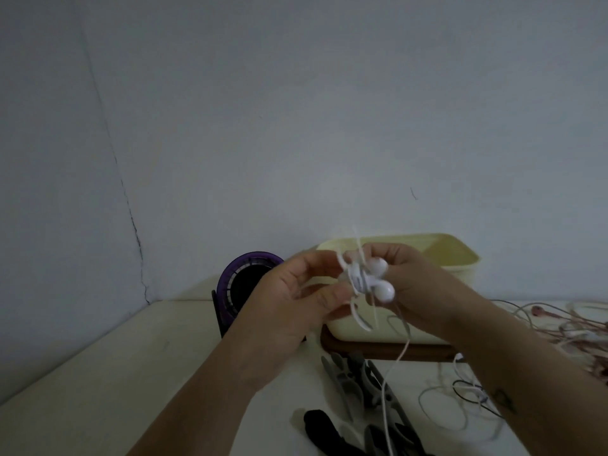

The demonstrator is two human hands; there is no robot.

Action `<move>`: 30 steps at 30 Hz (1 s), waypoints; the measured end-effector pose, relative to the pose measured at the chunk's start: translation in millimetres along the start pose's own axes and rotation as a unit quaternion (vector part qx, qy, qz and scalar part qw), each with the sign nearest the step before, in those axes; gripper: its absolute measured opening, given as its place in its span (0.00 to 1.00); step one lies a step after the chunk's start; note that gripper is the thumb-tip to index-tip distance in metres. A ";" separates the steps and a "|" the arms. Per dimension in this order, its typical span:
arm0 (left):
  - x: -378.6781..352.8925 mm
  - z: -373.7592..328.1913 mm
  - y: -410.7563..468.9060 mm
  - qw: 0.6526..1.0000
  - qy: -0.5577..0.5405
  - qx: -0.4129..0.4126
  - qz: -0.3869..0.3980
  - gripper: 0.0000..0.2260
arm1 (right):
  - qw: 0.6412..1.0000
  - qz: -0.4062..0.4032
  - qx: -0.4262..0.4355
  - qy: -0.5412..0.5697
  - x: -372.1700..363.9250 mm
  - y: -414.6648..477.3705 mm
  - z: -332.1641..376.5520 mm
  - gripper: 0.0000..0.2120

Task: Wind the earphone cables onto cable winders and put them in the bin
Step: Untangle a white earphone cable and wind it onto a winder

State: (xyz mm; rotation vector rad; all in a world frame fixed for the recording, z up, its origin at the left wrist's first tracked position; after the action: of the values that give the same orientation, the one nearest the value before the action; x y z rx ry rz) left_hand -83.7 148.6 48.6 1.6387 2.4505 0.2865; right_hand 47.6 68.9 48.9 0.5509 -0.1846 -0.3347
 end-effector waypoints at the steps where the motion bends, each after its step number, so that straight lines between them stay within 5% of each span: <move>1: 2.9 -0.4 1.2 0.999 -0.025 -0.005 -0.026 0.13 | 1.000 -0.014 -0.007 -0.015 -2.9 0.0 -3.6 0.09; 6: 15.6 -1.0 4.7 0.987 -0.132 -0.009 -0.094 0.15 | 0.981 -0.017 0.003 -0.192 -12.4 -1.3 -7.3 0.19; 12: 44.3 2.4 6.4 0.972 -0.151 0.009 -0.182 0.17 | 0.938 0.071 0.031 -0.337 -23.5 -5.5 10.2 0.10; 17: 40.6 6.7 6.7 0.980 -0.059 0.018 -0.192 0.07 | 0.898 0.060 0.094 -0.425 -24.7 -8.0 42.3 0.09; 21: 32.0 6.5 6.3 0.984 0.069 0.014 -0.162 0.07 | 0.877 0.010 0.147 -0.456 -16.3 -8.9 58.5 0.08; 30: 18.0 2.8 -0.8 0.967 0.238 0.018 -0.088 0.08 | 0.880 -0.039 0.163 -0.445 -1.2 -6.4 54.8 0.07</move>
State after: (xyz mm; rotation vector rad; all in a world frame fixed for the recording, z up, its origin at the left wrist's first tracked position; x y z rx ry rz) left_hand -90.5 165.1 44.9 1.4851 2.9387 0.6822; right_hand 30.5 37.8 91.3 0.7072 -1.1316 -0.6288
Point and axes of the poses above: each hand's wrist, its own y-axis towards the middle knuckle, its own x-axis out of the back of the hand, z = x × y, the point moved 3 cm from there along y, towards the middle knuckle, and after that the axes turned 10 degrees about x, right-handed, at the moved point
